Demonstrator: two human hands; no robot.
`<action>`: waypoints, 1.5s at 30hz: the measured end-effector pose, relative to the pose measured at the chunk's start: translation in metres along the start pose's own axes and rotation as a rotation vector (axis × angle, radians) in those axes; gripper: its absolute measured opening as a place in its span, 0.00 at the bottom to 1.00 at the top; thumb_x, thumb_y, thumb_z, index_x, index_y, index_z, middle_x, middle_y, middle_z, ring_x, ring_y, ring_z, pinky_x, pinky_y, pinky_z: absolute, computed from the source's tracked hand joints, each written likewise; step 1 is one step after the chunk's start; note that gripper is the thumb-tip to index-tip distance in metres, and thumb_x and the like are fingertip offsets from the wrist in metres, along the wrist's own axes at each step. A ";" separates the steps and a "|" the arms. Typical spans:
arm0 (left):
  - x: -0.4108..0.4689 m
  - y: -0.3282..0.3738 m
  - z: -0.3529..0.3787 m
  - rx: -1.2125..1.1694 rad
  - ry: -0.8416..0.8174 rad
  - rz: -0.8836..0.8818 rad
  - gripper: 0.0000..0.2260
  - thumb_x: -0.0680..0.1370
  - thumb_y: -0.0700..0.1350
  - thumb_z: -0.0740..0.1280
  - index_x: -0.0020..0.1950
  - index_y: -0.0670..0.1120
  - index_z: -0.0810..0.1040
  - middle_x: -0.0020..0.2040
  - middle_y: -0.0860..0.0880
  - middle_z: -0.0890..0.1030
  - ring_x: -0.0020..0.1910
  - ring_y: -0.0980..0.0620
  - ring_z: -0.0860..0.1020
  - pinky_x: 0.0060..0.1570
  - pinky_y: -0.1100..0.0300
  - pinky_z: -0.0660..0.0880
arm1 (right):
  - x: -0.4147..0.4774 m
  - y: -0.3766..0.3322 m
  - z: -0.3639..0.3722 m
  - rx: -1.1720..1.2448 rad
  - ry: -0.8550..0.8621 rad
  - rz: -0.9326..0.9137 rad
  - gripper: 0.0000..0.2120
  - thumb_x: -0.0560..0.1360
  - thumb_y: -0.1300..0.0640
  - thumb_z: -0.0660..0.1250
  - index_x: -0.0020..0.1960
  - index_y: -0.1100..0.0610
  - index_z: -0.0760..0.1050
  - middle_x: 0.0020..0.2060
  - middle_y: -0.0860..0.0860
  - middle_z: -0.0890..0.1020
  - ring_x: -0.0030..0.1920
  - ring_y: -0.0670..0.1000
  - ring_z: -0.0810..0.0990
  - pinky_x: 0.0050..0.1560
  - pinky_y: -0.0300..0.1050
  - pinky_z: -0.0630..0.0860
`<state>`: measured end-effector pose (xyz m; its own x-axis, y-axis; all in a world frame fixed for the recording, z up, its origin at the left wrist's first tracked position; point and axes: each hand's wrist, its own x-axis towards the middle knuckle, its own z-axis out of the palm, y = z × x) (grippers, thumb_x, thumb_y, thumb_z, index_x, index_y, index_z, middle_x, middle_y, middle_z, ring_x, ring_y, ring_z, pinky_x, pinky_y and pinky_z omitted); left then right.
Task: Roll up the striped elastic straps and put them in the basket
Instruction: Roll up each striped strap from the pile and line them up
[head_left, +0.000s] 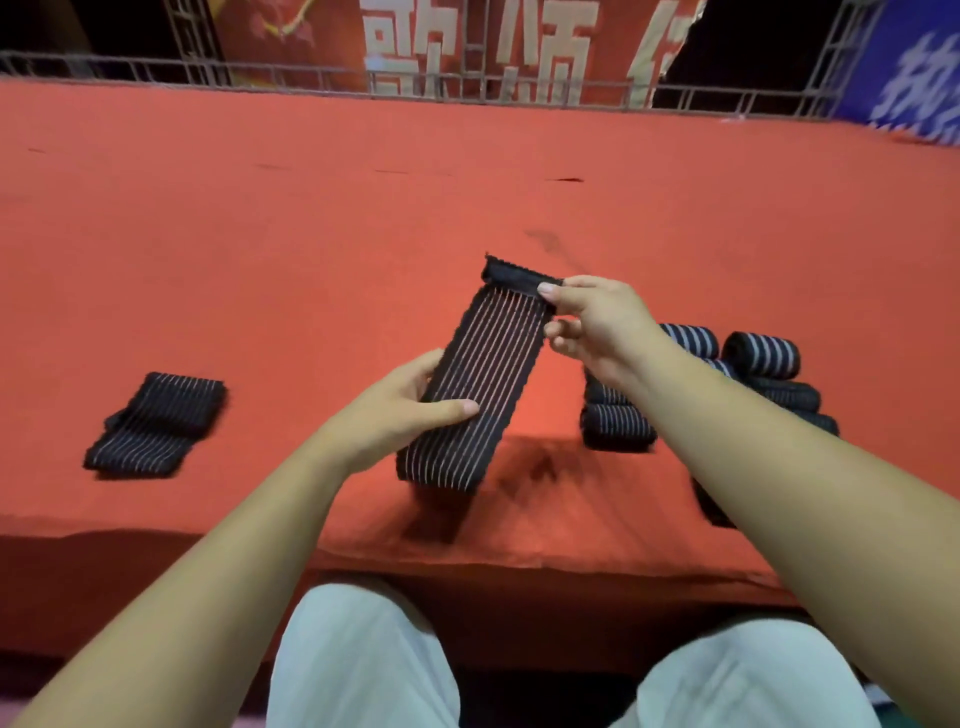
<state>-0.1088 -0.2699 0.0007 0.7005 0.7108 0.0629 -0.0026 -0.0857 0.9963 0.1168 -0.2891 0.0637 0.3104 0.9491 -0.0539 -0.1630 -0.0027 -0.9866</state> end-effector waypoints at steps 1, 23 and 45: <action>0.000 0.001 0.002 -0.025 -0.011 -0.025 0.18 0.75 0.36 0.70 0.64 0.45 0.74 0.54 0.49 0.84 0.53 0.52 0.82 0.53 0.59 0.78 | 0.006 -0.001 -0.007 0.028 0.053 0.023 0.06 0.78 0.64 0.67 0.49 0.57 0.70 0.35 0.54 0.76 0.21 0.46 0.75 0.23 0.37 0.72; 0.001 -0.109 0.024 0.683 0.103 0.019 0.24 0.82 0.45 0.65 0.77 0.53 0.62 0.42 0.52 0.78 0.36 0.61 0.76 0.38 0.60 0.69 | 0.120 0.070 -0.013 -0.322 0.217 0.066 0.06 0.79 0.62 0.67 0.52 0.57 0.70 0.55 0.60 0.78 0.32 0.53 0.83 0.29 0.44 0.79; 0.006 -0.129 0.028 1.002 0.253 0.109 0.19 0.79 0.53 0.63 0.68 0.49 0.77 0.61 0.49 0.67 0.63 0.50 0.66 0.68 0.53 0.67 | 0.192 0.129 0.016 -0.781 0.278 0.201 0.07 0.77 0.66 0.65 0.41 0.60 0.75 0.21 0.52 0.79 0.30 0.50 0.82 0.35 0.43 0.79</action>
<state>-0.0842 -0.2741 -0.1287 0.5615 0.7801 0.2759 0.6182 -0.6171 0.4868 0.1403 -0.1024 -0.0713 0.5802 0.7956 -0.1747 0.4209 -0.4764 -0.7719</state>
